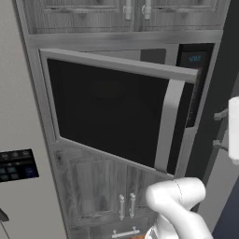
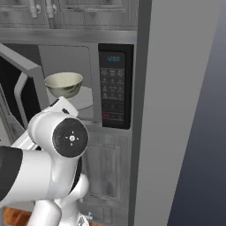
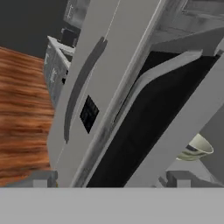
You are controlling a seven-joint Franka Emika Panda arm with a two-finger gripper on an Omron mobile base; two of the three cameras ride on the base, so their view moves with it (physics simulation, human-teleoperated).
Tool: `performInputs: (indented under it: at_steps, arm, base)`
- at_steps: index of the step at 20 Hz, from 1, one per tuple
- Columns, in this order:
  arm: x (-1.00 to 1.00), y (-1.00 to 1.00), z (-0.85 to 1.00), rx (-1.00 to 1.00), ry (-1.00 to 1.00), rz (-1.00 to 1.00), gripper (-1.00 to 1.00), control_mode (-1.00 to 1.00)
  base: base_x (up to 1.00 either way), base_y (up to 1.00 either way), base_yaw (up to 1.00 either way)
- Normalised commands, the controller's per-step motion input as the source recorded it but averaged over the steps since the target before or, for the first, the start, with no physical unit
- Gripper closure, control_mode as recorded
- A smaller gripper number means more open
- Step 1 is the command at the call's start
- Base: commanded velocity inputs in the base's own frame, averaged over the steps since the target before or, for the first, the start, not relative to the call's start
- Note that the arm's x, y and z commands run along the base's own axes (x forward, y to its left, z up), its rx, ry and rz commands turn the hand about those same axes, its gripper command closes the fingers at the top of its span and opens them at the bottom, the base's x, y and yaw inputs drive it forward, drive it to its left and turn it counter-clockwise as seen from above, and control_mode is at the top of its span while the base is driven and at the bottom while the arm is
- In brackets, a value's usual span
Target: Open the microwave door.
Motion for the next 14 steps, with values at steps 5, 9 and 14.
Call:
performInputs:
  at_steps: [5, 9, 14]
  arm:
    - [-0.08, -0.5, 0.32, -0.04, -0.13, 0.01, -1.0, -1.0]
    - [0.56, -0.05, -0.02, -0.24, -0.14, 0.09, -1.0, -1.0]
    - [0.77, -0.06, -0.21, -0.27, -0.13, 0.08, -1.0, -1.0]
  base:
    - [0.0, 0.0, 0.0]
    - [0.0, 0.0, 0.0]
    - [0.0, 0.0, 0.0]
